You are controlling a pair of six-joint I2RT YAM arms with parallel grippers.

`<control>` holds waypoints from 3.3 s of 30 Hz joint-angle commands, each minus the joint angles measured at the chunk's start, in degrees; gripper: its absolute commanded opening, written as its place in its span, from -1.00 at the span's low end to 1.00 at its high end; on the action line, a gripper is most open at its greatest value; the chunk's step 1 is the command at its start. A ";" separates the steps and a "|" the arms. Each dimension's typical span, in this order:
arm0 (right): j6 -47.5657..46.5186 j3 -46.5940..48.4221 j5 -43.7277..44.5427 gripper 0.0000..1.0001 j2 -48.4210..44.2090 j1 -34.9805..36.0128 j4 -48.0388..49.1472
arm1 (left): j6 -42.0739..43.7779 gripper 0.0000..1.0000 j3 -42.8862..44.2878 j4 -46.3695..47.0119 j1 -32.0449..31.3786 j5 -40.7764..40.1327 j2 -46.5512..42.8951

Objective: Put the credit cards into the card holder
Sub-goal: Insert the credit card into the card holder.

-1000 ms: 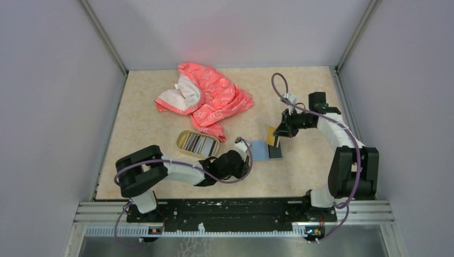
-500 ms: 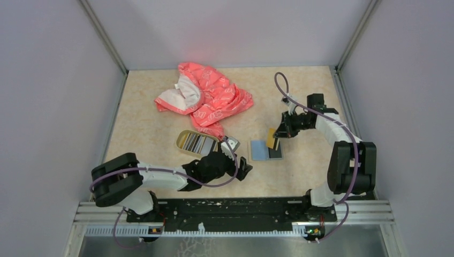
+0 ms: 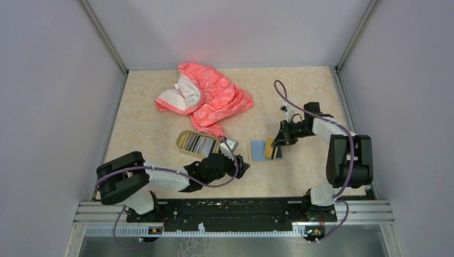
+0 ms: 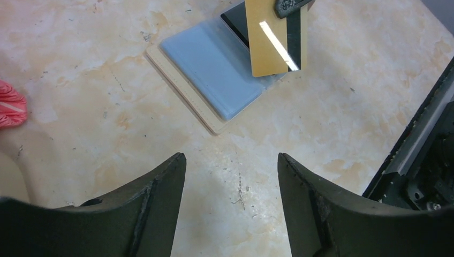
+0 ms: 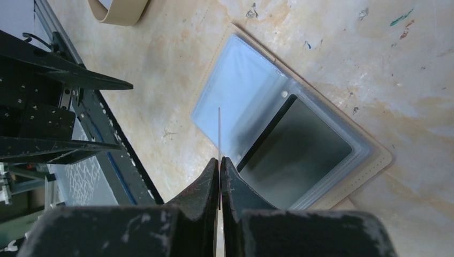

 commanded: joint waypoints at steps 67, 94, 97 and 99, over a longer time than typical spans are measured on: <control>6.38 1.91 0.59 -1.00 9.17 -4.46 5.30 | -4.22 -0.81 18.11 -13.22 6.33 4.84 21.03; 10.40 0.46 -1.02 -1.00 0.80 -3.70 12.18 | -3.95 -0.84 18.61 -13.81 6.44 5.22 21.09; 11.92 -0.66 -0.64 -1.00 -0.76 -4.60 14.38 | -3.87 -0.84 18.58 -13.82 6.47 5.16 21.04; 12.09 -0.96 -1.08 -1.00 -0.50 -4.63 14.93 | -3.92 -0.84 18.51 -13.82 6.49 5.24 20.98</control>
